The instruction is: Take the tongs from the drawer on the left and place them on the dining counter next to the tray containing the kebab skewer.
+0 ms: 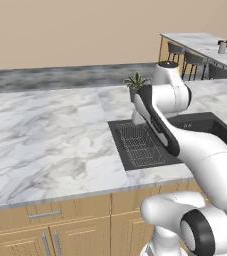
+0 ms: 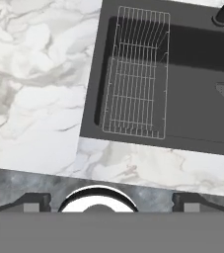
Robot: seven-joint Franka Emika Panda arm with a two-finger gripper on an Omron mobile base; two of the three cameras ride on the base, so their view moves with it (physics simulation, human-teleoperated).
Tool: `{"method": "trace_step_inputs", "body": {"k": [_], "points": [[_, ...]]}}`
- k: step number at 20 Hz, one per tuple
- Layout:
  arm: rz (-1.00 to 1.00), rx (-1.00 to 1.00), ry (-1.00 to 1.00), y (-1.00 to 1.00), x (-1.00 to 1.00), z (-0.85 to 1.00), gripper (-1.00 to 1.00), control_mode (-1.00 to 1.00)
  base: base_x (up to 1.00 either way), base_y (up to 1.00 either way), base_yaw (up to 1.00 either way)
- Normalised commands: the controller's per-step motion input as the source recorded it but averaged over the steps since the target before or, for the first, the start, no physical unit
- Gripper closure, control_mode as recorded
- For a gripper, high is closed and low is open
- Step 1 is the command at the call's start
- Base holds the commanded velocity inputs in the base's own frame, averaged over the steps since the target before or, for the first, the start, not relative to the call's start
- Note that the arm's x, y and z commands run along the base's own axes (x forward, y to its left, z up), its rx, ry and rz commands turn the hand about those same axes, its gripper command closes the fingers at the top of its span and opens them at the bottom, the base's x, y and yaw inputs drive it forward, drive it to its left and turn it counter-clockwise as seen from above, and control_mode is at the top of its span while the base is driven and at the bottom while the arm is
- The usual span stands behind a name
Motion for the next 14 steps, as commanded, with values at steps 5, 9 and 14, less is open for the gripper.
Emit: {"method": "trace_step_inputs", "body": {"k": [5, 9, 14], "points": [[0.05, -0.21, -0.03, 0.83, -0.28, -0.21, -1.00, -1.00, 0.00, 0.00, 0.00], [0.15, -0.24, 0.00, 0.79, -0.41, -0.20, -1.00, -1.00, 0.00, 0.00, 0.00], [0.15, -0.25, -0.12, 0.76, -0.45, -0.27, -1.00, -1.00, 0.00, 0.00, 0.00]]}}
